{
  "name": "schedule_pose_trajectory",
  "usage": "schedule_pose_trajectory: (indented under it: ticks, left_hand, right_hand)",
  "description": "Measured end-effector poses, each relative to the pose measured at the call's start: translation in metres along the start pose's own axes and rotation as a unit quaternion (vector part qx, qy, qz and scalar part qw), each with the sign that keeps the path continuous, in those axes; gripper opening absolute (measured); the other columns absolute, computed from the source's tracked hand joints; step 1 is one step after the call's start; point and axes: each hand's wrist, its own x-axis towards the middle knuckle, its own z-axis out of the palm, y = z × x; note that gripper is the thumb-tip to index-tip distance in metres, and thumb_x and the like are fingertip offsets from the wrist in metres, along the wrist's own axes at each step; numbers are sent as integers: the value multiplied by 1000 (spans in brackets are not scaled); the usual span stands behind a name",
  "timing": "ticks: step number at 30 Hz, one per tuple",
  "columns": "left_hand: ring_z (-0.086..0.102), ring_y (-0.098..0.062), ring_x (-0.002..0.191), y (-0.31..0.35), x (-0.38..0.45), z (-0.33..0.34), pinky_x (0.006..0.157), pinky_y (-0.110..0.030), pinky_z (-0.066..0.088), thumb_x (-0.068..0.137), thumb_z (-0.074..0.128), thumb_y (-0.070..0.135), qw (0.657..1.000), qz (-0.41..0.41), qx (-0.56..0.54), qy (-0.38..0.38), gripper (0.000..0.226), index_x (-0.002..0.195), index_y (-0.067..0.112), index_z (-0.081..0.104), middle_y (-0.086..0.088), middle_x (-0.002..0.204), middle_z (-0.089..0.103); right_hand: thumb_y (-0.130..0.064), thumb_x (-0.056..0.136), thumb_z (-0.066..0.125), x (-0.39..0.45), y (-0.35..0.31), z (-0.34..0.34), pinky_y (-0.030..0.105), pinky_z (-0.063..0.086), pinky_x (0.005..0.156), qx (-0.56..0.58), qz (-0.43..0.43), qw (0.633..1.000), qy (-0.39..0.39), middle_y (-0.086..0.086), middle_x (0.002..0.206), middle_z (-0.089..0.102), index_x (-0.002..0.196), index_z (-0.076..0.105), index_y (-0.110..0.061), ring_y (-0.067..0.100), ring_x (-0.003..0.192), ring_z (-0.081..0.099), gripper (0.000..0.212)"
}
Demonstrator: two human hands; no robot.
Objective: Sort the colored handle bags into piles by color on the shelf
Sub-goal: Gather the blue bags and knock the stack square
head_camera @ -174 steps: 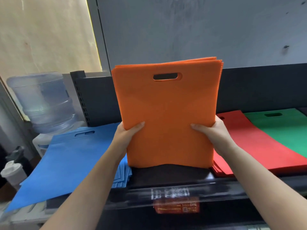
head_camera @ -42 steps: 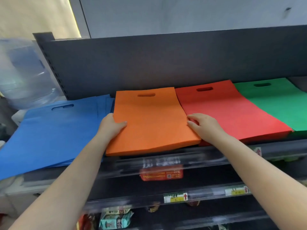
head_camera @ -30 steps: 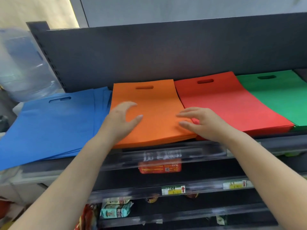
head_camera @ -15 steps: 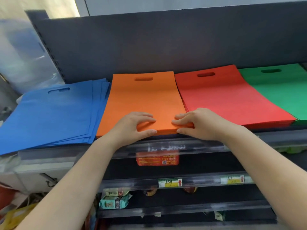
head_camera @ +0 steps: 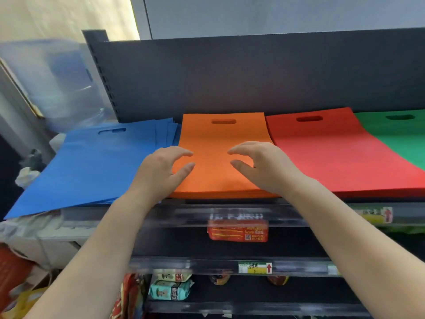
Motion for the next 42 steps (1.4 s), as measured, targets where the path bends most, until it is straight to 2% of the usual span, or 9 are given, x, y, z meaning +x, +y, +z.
schedule_pose_trajectory:
  ticks: [10,19,24,27,30,34,36,39,42]
  left_hand:
    - [51,-18,119,-98,-45,-70,94,-33,40,88,55,50,975,-95,190,-69,44,123,24,60,8,128,58]
    - [43,-13,110,-138,-48,-75,91,-31,41,67,52,78,971,-17,166,-171,76,128,33,50,17,129,51]
    - [45,-15,110,-149,-40,-78,89,-32,41,64,56,77,961,35,181,-206,78,129,34,48,17,129,50]
    - [51,-18,107,-153,-35,-81,86,-34,43,81,49,64,972,21,141,-189,49,118,35,58,13,119,59]
    - [56,-26,87,-158,-28,-82,71,-35,43,95,43,48,984,-9,100,-149,28,87,25,58,4,84,60]
    - [53,-31,87,-169,-22,-80,70,-33,35,98,44,34,986,-136,-47,-84,26,84,15,55,-4,83,59]
    - [55,-31,98,-176,-21,-80,78,-33,37,99,43,33,973,-188,-120,-58,26,98,13,60,-7,98,63]
    - [54,-30,108,-179,-20,-79,86,-33,39,100,43,32,964,-207,-160,-46,31,114,12,62,-8,114,64]
    - [55,-27,110,-182,-20,-78,91,-33,41,100,44,32,955,-219,-195,-41,30,115,15,62,-4,112,63]
  right_hand:
    - [-43,95,49,66,-107,70,33,44,95,-45,-64,988,-136,-7,135,54,133,54,-25,14,125,47,42]
    - [-70,76,56,89,-134,93,31,41,73,-107,-65,966,-225,-10,106,48,134,50,-27,13,94,49,73]
    - [-67,66,68,93,-133,87,36,45,85,-98,-45,955,-277,-13,104,39,137,46,-29,11,94,43,83]
    - [-59,70,71,90,-134,89,29,42,84,-70,-40,968,-236,-13,105,48,131,53,-25,7,94,45,72]
    - [-41,75,76,87,-131,88,17,39,85,32,-8,995,-95,-4,113,61,126,59,-17,12,104,54,59]
    - [-18,72,81,88,-126,85,27,43,99,91,50,994,40,5,122,57,133,51,-6,15,112,53,69]
    - [-24,69,83,88,-120,80,22,41,94,47,46,998,-5,0,118,58,125,59,-11,13,109,53,62]
    - [-37,68,82,88,-118,81,26,39,95,-38,32,982,-183,-9,121,55,126,58,-23,11,109,49,64]
    - [-43,68,81,93,-122,92,32,42,95,-55,26,970,-236,-6,123,53,128,56,-24,15,110,50,67]
